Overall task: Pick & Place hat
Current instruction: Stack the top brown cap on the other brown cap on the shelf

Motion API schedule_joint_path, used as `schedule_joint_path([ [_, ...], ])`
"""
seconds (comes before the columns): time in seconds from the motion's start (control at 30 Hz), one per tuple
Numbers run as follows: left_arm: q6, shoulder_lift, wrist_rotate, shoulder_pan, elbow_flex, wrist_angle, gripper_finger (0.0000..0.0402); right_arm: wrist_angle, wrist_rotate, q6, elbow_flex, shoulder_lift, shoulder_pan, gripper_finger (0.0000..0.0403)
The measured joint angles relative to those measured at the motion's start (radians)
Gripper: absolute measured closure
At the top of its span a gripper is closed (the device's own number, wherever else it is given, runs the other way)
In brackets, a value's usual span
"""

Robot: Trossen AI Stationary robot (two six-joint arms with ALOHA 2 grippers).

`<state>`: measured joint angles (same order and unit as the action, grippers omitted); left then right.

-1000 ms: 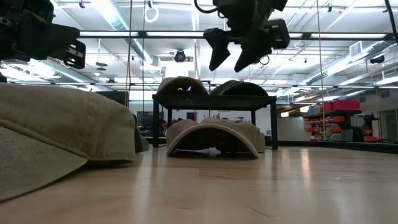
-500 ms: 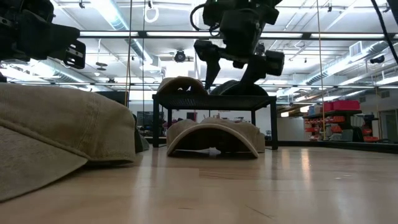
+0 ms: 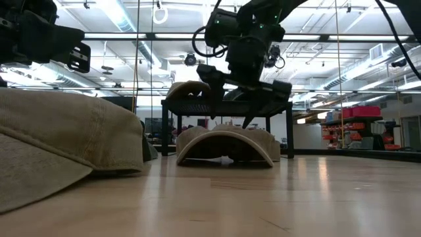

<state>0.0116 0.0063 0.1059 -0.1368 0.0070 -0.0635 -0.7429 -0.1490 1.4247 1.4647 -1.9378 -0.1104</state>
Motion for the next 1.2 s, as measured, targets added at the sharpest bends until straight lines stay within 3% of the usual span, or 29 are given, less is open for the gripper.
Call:
schedule_joint_path([
  [0.8, 0.000, 0.000, 0.000, 0.000, 0.000, 0.000, 0.0399, 0.010, 0.008, 0.058, 0.000, 0.000, 0.005, 0.0106],
  [1.2, 0.000, 0.000, 0.000, 0.000, 0.000, 0.000, 0.0399, 0.064, 0.010, 0.061, -0.072, 0.000, 0.005, 0.0201],
])
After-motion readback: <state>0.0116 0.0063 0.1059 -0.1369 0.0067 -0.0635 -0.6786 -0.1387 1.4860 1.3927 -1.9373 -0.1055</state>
